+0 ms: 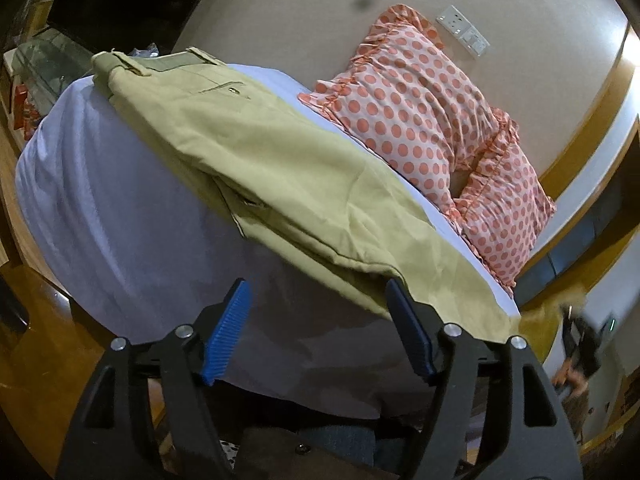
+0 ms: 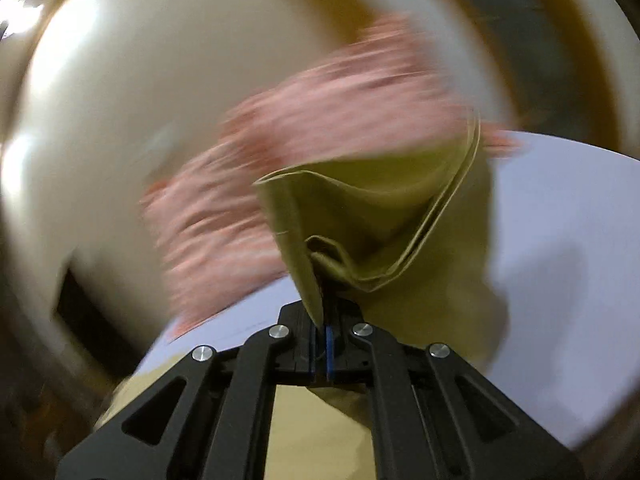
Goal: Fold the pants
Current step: 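Fold the held pants over onto themselves with both tools, then open, then grasp the folded pants end with the left tool and lift it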
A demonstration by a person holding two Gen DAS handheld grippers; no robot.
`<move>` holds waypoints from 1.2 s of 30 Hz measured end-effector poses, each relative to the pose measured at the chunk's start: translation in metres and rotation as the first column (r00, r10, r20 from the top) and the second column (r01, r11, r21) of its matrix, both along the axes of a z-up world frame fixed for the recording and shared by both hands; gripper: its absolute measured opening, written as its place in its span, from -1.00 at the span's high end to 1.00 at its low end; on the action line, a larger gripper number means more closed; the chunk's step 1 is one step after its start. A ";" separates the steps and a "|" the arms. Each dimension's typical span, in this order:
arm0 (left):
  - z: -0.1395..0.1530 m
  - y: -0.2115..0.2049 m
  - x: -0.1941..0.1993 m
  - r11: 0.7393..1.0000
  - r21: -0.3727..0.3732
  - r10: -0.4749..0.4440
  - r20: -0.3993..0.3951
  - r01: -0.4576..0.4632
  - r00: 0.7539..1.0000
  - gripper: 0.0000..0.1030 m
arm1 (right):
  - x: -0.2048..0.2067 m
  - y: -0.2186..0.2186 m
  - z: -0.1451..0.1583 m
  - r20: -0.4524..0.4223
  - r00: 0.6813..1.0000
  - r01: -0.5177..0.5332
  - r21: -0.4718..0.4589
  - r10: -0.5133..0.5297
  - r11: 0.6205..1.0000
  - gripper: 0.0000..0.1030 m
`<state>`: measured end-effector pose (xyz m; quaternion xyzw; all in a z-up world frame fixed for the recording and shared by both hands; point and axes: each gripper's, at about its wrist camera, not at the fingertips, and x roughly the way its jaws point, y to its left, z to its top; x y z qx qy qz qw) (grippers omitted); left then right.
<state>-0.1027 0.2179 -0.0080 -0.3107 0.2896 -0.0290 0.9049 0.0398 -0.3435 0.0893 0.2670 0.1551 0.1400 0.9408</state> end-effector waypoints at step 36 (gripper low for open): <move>0.006 0.093 0.061 0.931 -0.281 0.245 0.004 -0.234 0.969 -0.26 | 0.027 0.139 -0.063 -0.272 0.884 -0.408 -0.052 0.380 0.912 -0.72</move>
